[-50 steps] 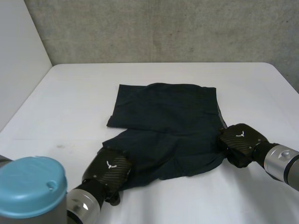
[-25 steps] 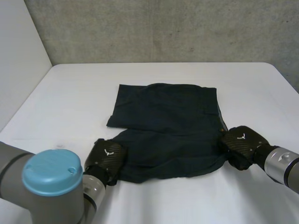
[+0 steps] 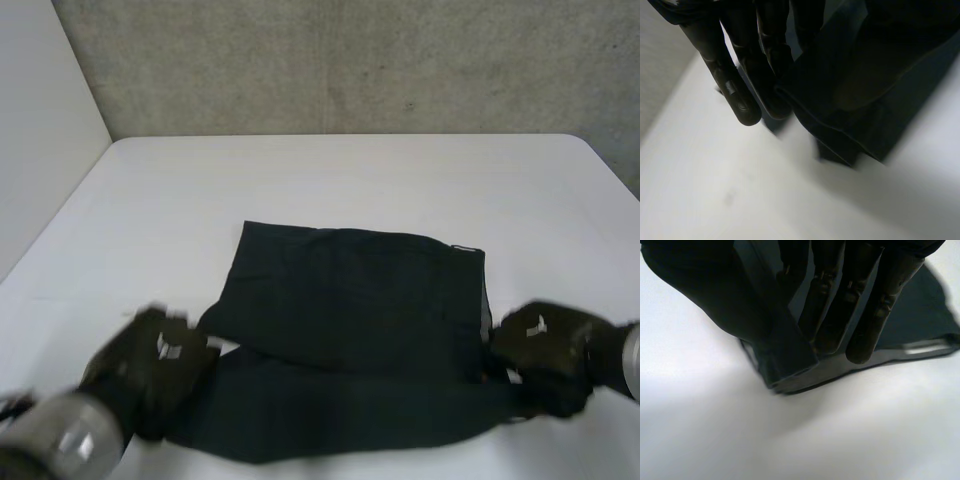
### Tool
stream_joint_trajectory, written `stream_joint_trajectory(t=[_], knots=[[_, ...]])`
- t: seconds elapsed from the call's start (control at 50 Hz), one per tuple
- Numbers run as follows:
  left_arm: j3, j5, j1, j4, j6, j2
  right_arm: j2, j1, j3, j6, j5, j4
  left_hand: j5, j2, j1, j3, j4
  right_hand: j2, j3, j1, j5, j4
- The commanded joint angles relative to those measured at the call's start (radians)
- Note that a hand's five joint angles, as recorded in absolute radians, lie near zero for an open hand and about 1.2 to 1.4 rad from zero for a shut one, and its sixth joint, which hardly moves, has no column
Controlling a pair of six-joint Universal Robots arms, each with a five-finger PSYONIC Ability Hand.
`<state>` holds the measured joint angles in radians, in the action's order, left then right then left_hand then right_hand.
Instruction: Fold the shorts.
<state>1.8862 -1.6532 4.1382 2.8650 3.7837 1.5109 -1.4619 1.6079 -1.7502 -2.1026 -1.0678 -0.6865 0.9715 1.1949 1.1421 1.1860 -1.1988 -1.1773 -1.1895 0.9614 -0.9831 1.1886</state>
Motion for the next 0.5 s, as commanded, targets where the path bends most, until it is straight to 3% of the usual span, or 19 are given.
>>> stream_joint_trajectory(t=[0.02,0.16,0.24,0.34,0.36,0.38,0.4,0.42,0.44,0.46,0.5], knots=[[-0.281,0.001,0.011,0.319,0.004,0.351,0.222,0.078,0.207,-0.241,-0.061,0.234,0.25,0.201,0.254,0.21,-0.197,-0.219,-0.207,0.435,-0.239,0.208],[-0.667,-0.049,0.014,0.326,0.002,0.694,0.412,0.181,0.428,-0.362,-0.228,0.415,0.25,0.201,0.254,0.21,-0.197,-0.219,-0.207,0.435,-0.239,0.208],[-0.875,-0.143,0.014,0.327,0.007,0.86,0.508,0.202,0.523,-0.389,-0.274,0.516,0.25,0.201,0.254,0.21,-0.197,-0.219,-0.207,0.435,-0.239,0.208],[-1.035,-0.172,0.014,0.33,0.01,0.991,0.609,0.245,0.603,-0.382,-0.285,0.625,0.25,0.201,0.254,0.21,-0.197,-0.219,-0.207,0.435,-0.239,0.208],[-1.049,-0.172,0.014,0.336,0.01,1.003,0.624,0.25,0.612,-0.381,-0.288,0.643,0.195,0.147,0.199,0.155,-0.143,-0.219,-0.207,0.435,-0.239,0.208],[-1.058,-0.171,0.013,0.339,0.008,1.014,0.649,0.253,0.627,-0.382,-0.297,0.683,-0.006,-0.055,-0.002,-0.046,0.058,-0.219,-0.207,0.435,-0.239,0.208],[-1.072,-0.166,0.013,0.35,0.008,1.026,0.659,0.254,0.633,-0.385,-0.308,0.705,-0.496,-0.545,-0.492,-0.536,0.549,-0.219,-0.207,0.435,-0.239,0.208],[-1.076,-0.165,0.013,0.362,0.008,1.028,0.667,0.256,0.638,-0.392,-0.32,0.728,-0.713,-0.762,-0.709,-0.753,0.766,-0.171,-0.158,0.386,-0.19,0.159],[-1.079,-0.163,0.014,0.376,0.008,1.029,0.673,0.259,0.644,-0.399,-0.358,0.776,-0.776,-0.825,-0.772,-0.816,0.829,0.344,0.357,-0.128,0.325,-0.356],[-1.082,-0.163,0.014,0.392,0.008,1.029,0.673,0.26,0.643,-0.405,-0.379,0.8,-0.786,-0.834,-0.782,-0.826,0.838,0.53,0.542,-0.314,0.51,-0.541],[-1.075,-0.166,0.011,0.447,0.008,1.022,0.667,0.262,0.635,-0.421,-0.418,0.84,-0.794,-0.843,-0.791,-0.834,0.847,0.686,0.699,-0.471,0.667,-0.698]])
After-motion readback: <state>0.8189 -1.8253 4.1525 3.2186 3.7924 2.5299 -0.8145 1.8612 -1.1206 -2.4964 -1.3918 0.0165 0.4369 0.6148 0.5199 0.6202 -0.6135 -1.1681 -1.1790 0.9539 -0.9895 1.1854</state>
